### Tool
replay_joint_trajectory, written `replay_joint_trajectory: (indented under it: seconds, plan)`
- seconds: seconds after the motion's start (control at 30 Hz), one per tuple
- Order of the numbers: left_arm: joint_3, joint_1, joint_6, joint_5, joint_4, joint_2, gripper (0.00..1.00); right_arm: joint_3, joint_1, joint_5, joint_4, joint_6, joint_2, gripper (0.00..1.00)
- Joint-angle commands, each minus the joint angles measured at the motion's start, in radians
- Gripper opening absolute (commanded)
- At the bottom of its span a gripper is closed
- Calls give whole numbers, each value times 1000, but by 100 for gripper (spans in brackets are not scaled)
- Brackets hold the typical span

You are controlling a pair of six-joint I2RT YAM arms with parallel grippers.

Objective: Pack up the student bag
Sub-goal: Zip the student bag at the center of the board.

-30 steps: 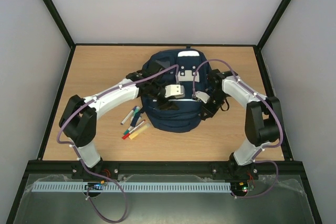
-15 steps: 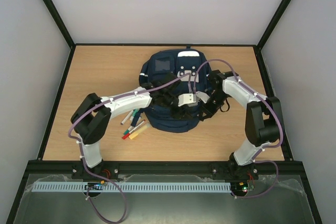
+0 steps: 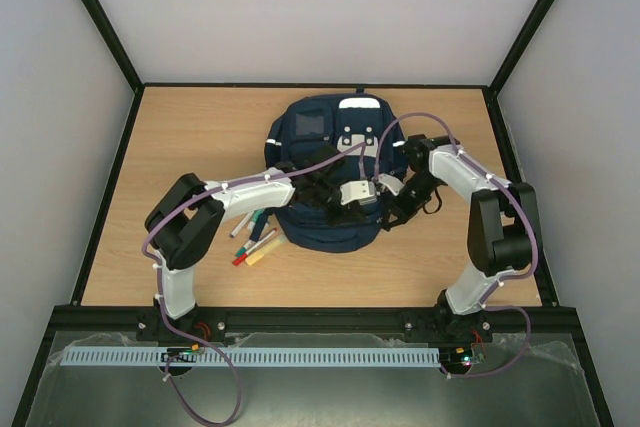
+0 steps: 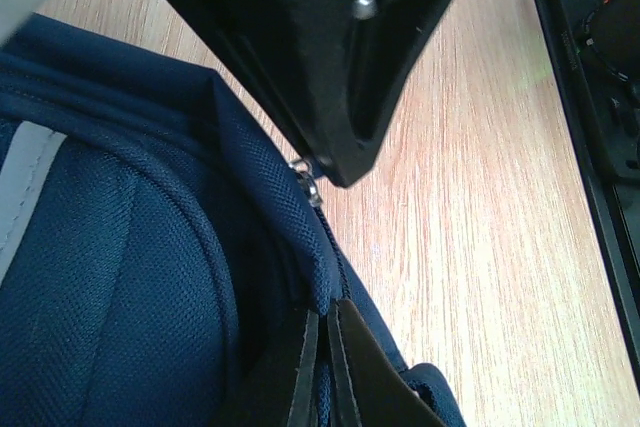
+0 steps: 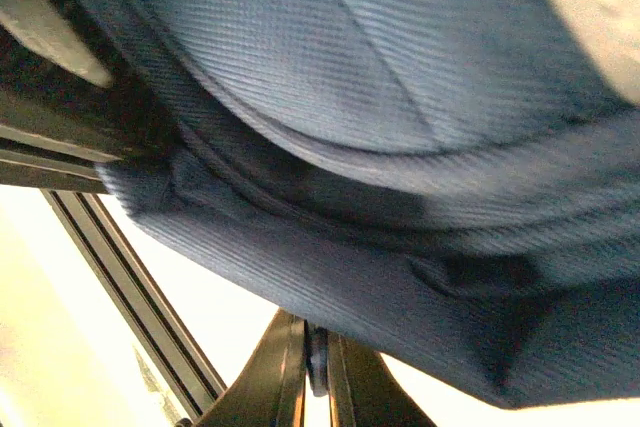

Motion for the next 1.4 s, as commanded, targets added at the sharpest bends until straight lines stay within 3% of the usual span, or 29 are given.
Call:
replay_joint_trajectory:
  seconds: [0.0,0.23,0.7,1.03,1.23,1.37]
  plan:
    - [-7,-2,25,3,-14,1,2,44,-68,-4,-98,-71,37,1]
    - [-35,-2,114,-4,-76,-30,2,132,-161,107,-104,-157,135,1]
    - [-63,-13,252,-53,-173,-83,2,508,-194,209,-63,-137,438,1]
    - [-74,-15,240,-65,-166,-95,3,552,-194,247,-22,-104,476,4]
    - [19,-8,195,-88,-203,-89,25,487,-195,225,-31,-88,382,31]
    - [109,20,190,-88,-254,-115,41,399,-195,224,-31,-65,244,42]
